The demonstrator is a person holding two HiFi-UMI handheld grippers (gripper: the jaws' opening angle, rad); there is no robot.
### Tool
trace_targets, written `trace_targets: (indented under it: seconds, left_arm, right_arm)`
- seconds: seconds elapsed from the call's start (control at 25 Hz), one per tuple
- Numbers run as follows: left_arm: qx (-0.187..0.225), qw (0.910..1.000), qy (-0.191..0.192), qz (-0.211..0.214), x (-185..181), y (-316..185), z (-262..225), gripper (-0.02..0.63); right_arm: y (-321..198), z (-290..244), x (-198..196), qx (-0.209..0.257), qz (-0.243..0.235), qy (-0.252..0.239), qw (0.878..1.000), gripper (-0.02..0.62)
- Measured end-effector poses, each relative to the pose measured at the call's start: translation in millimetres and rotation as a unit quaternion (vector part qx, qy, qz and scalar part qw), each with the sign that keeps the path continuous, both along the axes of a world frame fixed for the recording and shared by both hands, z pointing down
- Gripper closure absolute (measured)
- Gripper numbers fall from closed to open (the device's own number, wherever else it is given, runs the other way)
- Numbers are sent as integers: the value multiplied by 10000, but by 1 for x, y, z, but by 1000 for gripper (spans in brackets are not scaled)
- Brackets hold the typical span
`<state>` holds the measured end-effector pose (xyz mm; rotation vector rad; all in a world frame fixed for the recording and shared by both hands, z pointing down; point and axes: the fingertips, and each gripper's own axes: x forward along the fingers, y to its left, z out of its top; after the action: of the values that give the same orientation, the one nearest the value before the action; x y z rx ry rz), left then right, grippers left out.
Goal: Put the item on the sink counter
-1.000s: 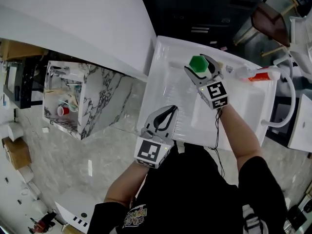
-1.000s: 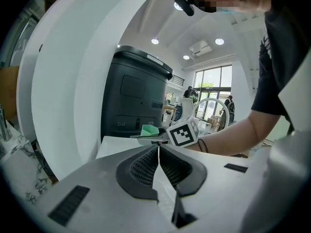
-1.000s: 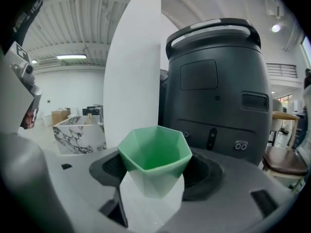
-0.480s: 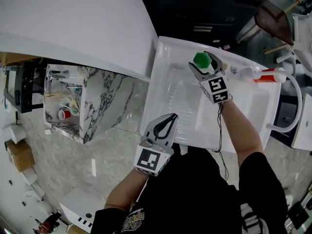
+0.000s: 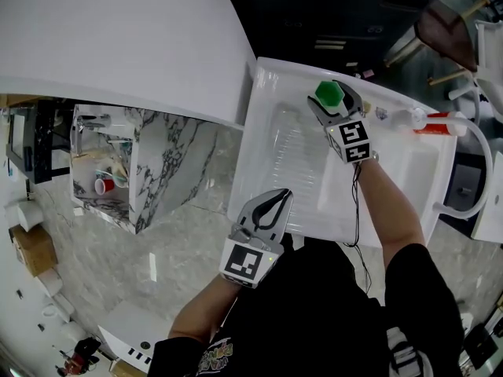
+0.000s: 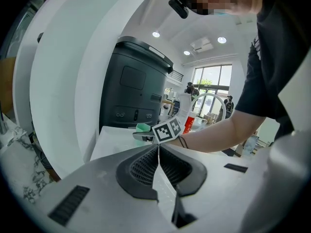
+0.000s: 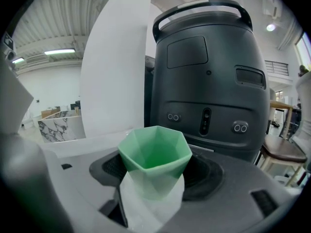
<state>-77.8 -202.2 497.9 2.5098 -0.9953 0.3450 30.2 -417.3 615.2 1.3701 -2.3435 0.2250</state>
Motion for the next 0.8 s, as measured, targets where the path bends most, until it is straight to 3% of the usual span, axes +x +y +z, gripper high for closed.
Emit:
trace_targets:
  seconds: [0.8]
  left_arm:
    - [-52, 10000, -12, 16, 13, 3, 3, 586]
  right_arm:
    - [4, -7, 7, 33, 139, -331, 9994, 183]
